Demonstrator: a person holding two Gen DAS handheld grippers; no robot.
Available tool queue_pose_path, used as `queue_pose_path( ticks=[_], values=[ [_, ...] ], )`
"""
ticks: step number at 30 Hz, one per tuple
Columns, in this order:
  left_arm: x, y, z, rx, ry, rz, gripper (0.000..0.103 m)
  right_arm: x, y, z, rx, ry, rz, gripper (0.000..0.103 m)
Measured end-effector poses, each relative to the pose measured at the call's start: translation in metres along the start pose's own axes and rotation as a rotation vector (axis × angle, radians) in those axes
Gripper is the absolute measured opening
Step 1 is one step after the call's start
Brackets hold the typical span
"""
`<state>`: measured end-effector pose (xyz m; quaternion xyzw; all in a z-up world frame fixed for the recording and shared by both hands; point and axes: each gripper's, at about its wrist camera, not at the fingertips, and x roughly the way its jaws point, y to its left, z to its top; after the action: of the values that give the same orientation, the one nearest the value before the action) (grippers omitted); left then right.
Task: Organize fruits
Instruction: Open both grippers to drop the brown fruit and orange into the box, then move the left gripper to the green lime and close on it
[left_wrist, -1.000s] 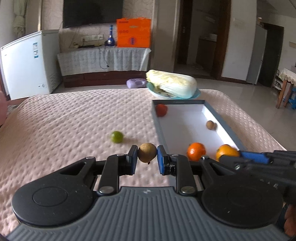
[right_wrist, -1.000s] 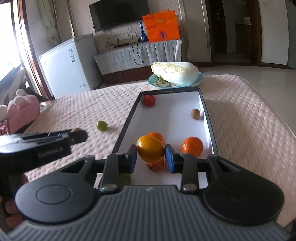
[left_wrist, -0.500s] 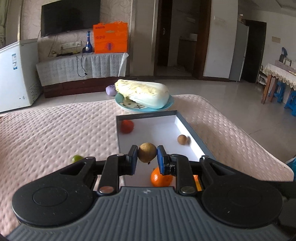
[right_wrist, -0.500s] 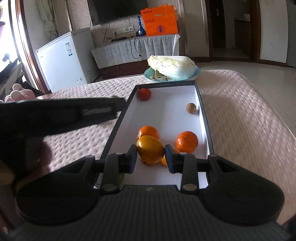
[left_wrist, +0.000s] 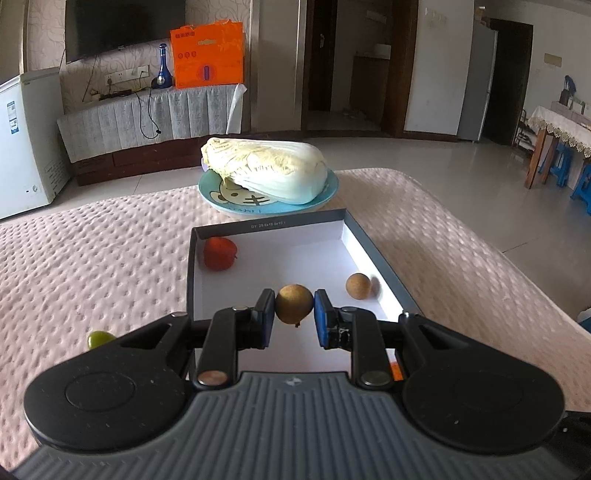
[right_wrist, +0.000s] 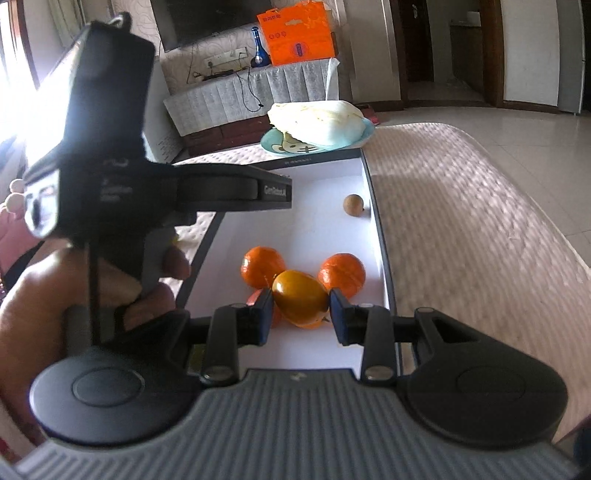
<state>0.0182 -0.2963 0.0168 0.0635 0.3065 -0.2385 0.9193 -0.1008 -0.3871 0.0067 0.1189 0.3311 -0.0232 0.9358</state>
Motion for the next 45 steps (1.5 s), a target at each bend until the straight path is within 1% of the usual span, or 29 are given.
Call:
queue_pose_path(
  ticks=[3, 6, 8, 9, 10, 11, 13, 15, 17, 20, 24, 27, 30, 32, 33, 34, 35, 37, 41, 43, 45],
  values=[
    [0.007, 0.000, -0.001, -0.006, 0.008, 0.003, 0.027, -0.001, -0.001, 0.000, 0.004, -0.003, -0.003, 0.036],
    [0.009, 0.000, 0.001, 0.000, 0.012, 0.010, 0.030, -0.001, 0.000, 0.000, 0.007, -0.003, -0.005, 0.035],
    [0.005, 0.001, 0.002, -0.002, 0.005, 0.017, 0.056, -0.001, 0.000, 0.000, 0.007, -0.005, -0.004, 0.036],
    [0.001, 0.002, 0.002, -0.003, -0.006, 0.017, 0.060, -0.001, 0.001, 0.000, 0.005, -0.005, -0.005, 0.036],
    [-0.004, 0.003, 0.003, -0.005, -0.018, 0.015, 0.061, 0.000, 0.002, 0.000, 0.002, -0.006, -0.006, 0.036],
    [-0.010, 0.005, 0.003, -0.002, -0.032, 0.007, 0.061, 0.000, 0.002, 0.000, 0.000, -0.007, -0.006, 0.036],
    [-0.022, 0.007, 0.002, 0.005, -0.050, 0.015, 0.061, 0.002, 0.005, 0.000, -0.004, -0.008, -0.009, 0.036],
    [-0.042, 0.014, -0.002, -0.004, -0.073, 0.007, 0.062, 0.004, 0.007, 0.001, -0.003, -0.011, -0.010, 0.036],
    [-0.061, 0.024, -0.008, -0.014, -0.092, 0.022, 0.062, 0.005, 0.010, 0.002, -0.006, -0.019, -0.012, 0.036],
    [-0.085, 0.046, -0.023, -0.061, -0.093, 0.034, 0.062, 0.010, 0.014, 0.004, -0.012, -0.026, -0.021, 0.036],
    [-0.107, 0.080, -0.049, -0.131, -0.073, 0.077, 0.061, 0.017, 0.019, 0.007, -0.009, -0.039, -0.042, 0.036],
    [-0.110, 0.102, -0.061, -0.140, -0.043, 0.124, 0.061, 0.024, 0.022, 0.010, -0.015, -0.047, -0.064, 0.037],
    [-0.114, 0.126, -0.069, -0.133, -0.034, 0.162, 0.061, 0.030, 0.024, 0.011, -0.002, -0.043, -0.100, 0.037],
    [-0.116, 0.141, -0.074, -0.133, -0.027, 0.182, 0.061, 0.028, 0.026, 0.012, 0.012, -0.068, -0.116, 0.037],
    [-0.117, 0.148, -0.075, -0.135, -0.028, 0.190, 0.061, 0.026, 0.029, 0.012, 0.015, -0.083, -0.125, 0.042],
    [-0.117, 0.155, -0.076, -0.141, -0.028, 0.196, 0.061, 0.026, 0.031, 0.012, 0.014, -0.098, -0.137, 0.054],
    [-0.117, 0.162, -0.076, -0.147, -0.028, 0.204, 0.061, 0.025, 0.033, 0.013, 0.010, -0.111, -0.152, 0.059],
    [-0.120, 0.173, -0.078, -0.161, -0.030, 0.212, 0.061, 0.025, 0.038, 0.014, 0.008, -0.131, -0.161, 0.059],
    [-0.119, 0.189, -0.076, -0.182, -0.037, 0.216, 0.061, 0.024, 0.046, 0.016, 0.008, -0.170, -0.140, 0.059],
    [-0.120, 0.199, -0.074, -0.209, -0.044, 0.204, 0.060, 0.022, 0.052, 0.018, 0.014, -0.193, -0.122, 0.059],
    [-0.126, 0.217, -0.069, -0.259, -0.081, 0.212, 0.060, 0.016, 0.056, 0.019, 0.029, -0.227, -0.089, 0.059]
  ],
)
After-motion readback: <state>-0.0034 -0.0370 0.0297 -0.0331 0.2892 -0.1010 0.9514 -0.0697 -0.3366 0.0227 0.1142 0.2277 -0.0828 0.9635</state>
